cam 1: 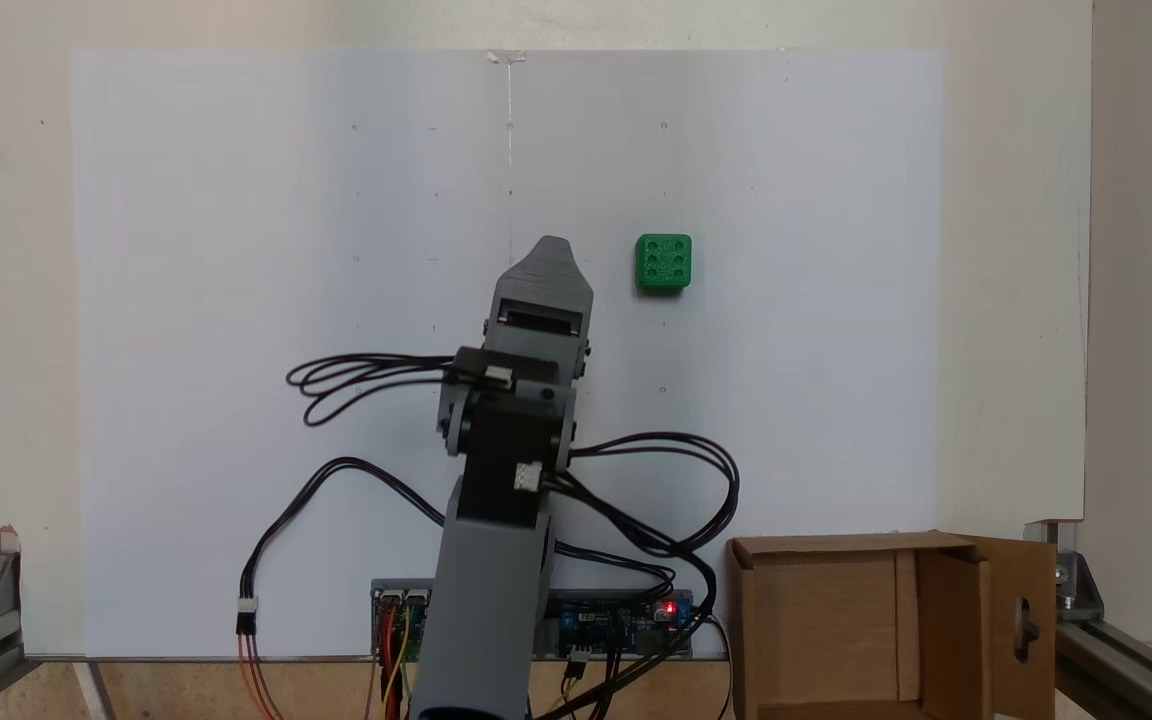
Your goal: Grasp a green dice and put it in the bin.
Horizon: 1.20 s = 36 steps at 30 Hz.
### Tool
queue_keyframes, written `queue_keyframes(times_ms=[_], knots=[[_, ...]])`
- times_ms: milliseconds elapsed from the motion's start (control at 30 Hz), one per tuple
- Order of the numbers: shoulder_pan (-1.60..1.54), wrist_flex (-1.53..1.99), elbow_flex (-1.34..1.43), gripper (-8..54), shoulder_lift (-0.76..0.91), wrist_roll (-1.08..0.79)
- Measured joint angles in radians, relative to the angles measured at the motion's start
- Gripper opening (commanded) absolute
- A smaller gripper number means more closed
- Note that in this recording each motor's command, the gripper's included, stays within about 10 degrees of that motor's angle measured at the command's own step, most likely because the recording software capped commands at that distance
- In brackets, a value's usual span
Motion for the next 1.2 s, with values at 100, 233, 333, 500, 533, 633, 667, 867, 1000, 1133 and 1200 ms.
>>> queue_keyframes(times_ms=[100, 233, 333, 500, 533, 633, 667, 867, 1000, 1133, 1200], knots=[[0.018, 0.06, -0.084, 43.2, -0.097, 0.0], [0.031, 0.167, -0.233, 43.2, -0.17, 0.0], [0.034, 0.222, -0.241, 43.4, -0.17, 0.0], [0.072, 0.334, -0.339, 43.6, -0.195, -0.008], [0.087, 0.342, -0.339, 43.6, -0.202, -0.014], [0.15, 0.348, -0.345, 43.9, -0.221, -0.067], [0.176, 0.348, -0.348, 44.4, -0.23, -0.092], [0.318, 0.347, -0.348, 45.2, -0.278, -0.275], [0.387, 0.348, -0.348, 45.3, -0.29, -0.417], [0.426, 0.347, -0.348, 45.4, -0.287, -0.522], [0.434, 0.348, -0.356, 45.5, -0.287, -0.538]])
